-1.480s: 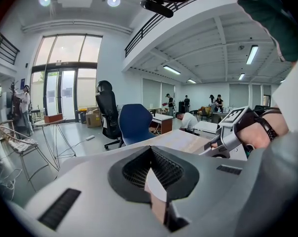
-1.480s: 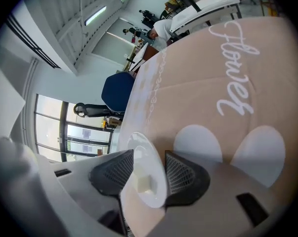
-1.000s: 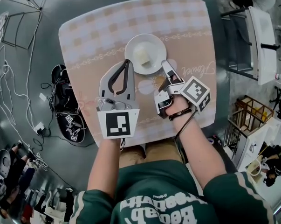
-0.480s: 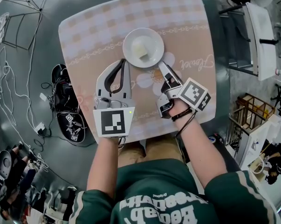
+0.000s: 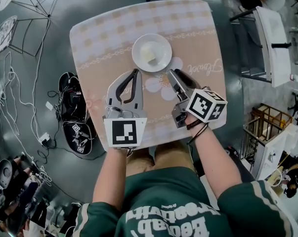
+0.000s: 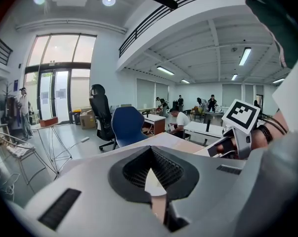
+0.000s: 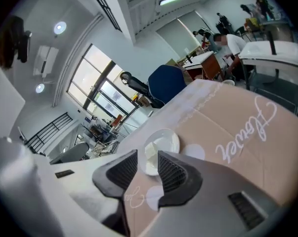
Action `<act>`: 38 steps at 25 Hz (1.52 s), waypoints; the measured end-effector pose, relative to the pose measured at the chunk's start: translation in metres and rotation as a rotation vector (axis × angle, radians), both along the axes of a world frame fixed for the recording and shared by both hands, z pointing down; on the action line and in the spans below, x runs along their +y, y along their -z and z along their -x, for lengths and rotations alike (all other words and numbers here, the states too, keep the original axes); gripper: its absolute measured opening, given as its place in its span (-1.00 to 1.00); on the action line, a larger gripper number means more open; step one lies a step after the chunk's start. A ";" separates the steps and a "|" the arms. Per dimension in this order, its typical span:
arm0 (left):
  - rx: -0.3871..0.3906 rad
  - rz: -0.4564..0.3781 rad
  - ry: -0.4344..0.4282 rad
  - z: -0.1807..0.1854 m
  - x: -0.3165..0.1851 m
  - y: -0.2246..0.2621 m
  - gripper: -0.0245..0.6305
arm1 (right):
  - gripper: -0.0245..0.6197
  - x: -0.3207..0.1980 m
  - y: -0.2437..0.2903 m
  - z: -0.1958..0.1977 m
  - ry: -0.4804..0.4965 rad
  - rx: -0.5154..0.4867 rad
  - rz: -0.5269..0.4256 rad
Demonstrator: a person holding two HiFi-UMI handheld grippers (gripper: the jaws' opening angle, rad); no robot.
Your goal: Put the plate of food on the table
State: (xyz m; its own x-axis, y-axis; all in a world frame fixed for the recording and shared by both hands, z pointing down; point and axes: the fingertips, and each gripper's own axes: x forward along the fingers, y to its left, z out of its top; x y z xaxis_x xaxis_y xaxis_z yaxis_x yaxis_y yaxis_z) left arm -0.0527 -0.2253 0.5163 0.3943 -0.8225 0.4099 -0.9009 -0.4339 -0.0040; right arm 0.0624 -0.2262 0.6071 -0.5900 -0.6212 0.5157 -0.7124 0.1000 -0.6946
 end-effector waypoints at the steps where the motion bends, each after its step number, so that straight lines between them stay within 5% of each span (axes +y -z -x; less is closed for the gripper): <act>1: 0.008 0.002 -0.011 -0.002 0.002 0.003 -0.90 | -0.50 0.001 0.006 0.001 0.020 0.016 -0.020; 5: 0.032 -0.015 -0.038 -0.008 0.006 0.025 -0.90 | -0.57 0.007 0.027 0.006 0.084 0.058 -0.076; 12: 0.059 -0.017 -0.075 -0.008 0.023 0.064 -0.90 | -0.62 0.021 0.073 0.005 0.247 0.295 -0.245; 24: 0.052 -0.024 -0.140 -0.006 0.049 0.112 -0.90 | -0.87 0.040 0.163 0.016 0.298 0.354 -0.423; 30: 0.077 -0.049 -0.149 -0.004 0.066 0.138 -0.90 | -0.88 0.059 0.223 0.030 0.357 0.377 -0.585; 38: 0.088 -0.066 -0.178 -0.001 0.092 0.169 -0.90 | -0.88 0.073 0.268 0.035 0.369 0.357 -0.671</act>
